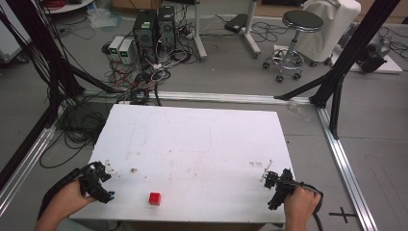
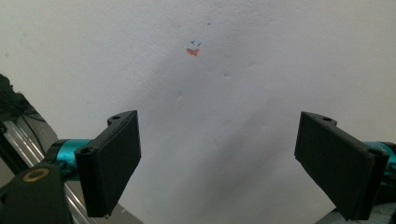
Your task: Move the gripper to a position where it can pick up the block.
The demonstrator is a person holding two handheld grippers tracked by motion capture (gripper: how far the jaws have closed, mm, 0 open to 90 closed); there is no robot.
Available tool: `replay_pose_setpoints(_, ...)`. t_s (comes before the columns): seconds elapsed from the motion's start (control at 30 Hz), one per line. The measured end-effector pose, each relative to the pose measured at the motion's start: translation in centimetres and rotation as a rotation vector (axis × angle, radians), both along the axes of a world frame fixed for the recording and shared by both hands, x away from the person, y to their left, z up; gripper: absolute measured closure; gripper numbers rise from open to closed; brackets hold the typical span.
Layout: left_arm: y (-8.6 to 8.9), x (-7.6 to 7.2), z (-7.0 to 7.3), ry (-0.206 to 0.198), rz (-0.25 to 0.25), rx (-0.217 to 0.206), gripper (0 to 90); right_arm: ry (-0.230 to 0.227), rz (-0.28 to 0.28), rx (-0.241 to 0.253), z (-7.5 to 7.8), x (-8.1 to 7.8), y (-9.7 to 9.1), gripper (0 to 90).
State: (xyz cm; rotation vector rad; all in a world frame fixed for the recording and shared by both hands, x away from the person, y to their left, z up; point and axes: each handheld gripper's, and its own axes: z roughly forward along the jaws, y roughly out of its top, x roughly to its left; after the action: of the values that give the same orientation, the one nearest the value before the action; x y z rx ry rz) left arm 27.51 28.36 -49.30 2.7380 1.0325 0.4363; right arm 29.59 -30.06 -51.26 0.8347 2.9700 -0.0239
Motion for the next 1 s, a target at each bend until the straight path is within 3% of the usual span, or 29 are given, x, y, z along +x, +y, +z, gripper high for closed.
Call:
replay_pose_setpoints(0.13, -0.4, -0.1, 0.2, -0.026, -0.027, -0.002, 14.8, 0.001, 0.003, 0.002, 0.0, 0.0, 0.0, 2.5)
replay_pose_setpoints(0.33, -0.9, 0.0, 0.6, -0.027, -0.068, 0.001, 14.9, -0.001, 0.002, 0.011, 0.0, 0.0, -0.1, 2.5)
replay_pose_setpoints(0.6, -1.7, 0.2, 1.1, -0.018, -0.123, 0.007, 14.8, -0.004, -0.008, 0.018, 0.0, -0.1, -0.1, 2.5)
replay_pose_setpoints(0.73, -2.5, 0.4, 1.4, -0.002, -0.183, 0.030, 14.8, -0.008, -0.007, 0.020, 0.0, -0.1, -0.2, 2.5)
replay_pose_setpoints(0.87, -3.0, 0.5, 1.6, 0.004, -0.206, 0.028, 14.8, -0.010, -0.007, 0.025, 0.1, -0.1, -0.3, 2.5)
replay_pose_setpoints(1.0, -3.9, 0.7, 2.1, 0.021, -0.267, 0.037, 14.7, -0.013, -0.004, 0.027, 0.1, -0.1, -0.3, 2.5)
